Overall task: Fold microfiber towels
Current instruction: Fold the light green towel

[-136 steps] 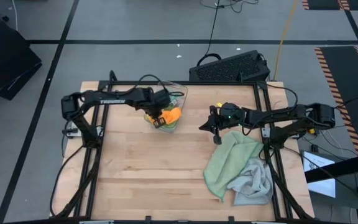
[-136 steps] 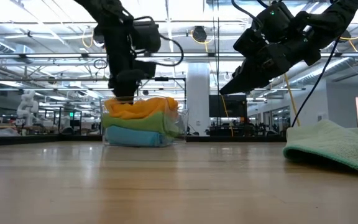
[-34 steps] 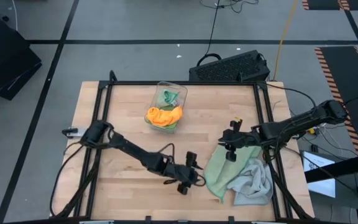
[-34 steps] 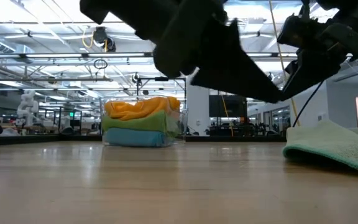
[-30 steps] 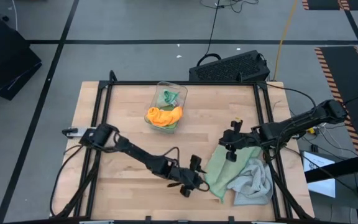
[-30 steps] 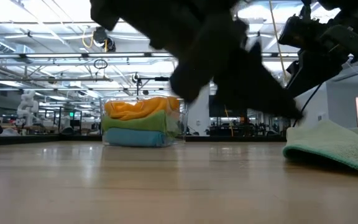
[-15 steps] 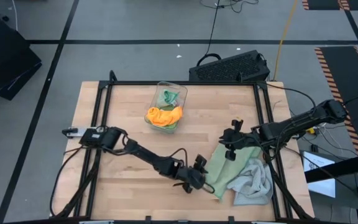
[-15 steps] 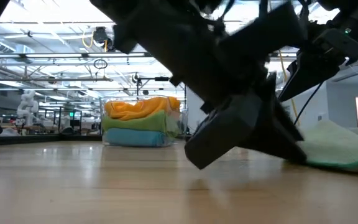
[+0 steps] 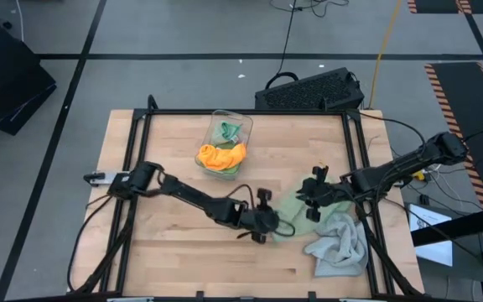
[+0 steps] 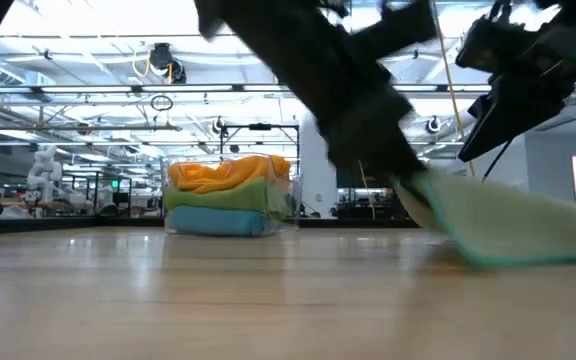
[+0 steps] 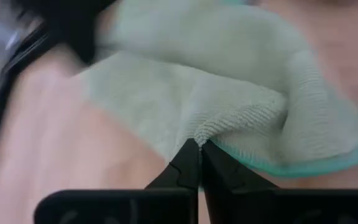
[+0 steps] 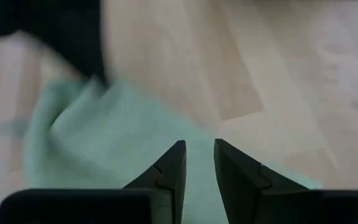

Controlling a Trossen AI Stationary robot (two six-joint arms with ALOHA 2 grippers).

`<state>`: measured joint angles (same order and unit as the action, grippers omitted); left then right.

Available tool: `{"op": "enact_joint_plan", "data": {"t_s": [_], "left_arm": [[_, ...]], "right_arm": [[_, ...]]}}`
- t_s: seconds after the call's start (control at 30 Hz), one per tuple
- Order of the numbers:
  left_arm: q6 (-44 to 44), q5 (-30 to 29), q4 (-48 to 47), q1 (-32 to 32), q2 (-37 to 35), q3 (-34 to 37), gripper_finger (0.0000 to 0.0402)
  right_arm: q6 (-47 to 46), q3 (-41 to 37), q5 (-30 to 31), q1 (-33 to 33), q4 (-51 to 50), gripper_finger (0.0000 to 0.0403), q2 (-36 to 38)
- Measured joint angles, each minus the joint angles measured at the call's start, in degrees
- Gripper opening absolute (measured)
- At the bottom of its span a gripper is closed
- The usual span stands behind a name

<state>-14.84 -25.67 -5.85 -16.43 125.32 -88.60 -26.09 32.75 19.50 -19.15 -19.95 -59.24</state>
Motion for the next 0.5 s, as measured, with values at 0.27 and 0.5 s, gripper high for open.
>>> {"op": "enact_joint_plan", "data": {"t_s": [0.27, 0.5], "left_arm": [[13.48, -13.26, -21.85, -0.15, -10.69, 0.0, 0.0008], [21.4, -13.42, -25.45, -0.26, -15.8, 0.0, 0.0005]], "right_arm": [[0.15, -0.2, 0.72, -7.68, 4.74, 0.0077, -0.19], [11.05, -5.48, 5.03, -13.76, 30.68, 0.0084, -6.21]]}}
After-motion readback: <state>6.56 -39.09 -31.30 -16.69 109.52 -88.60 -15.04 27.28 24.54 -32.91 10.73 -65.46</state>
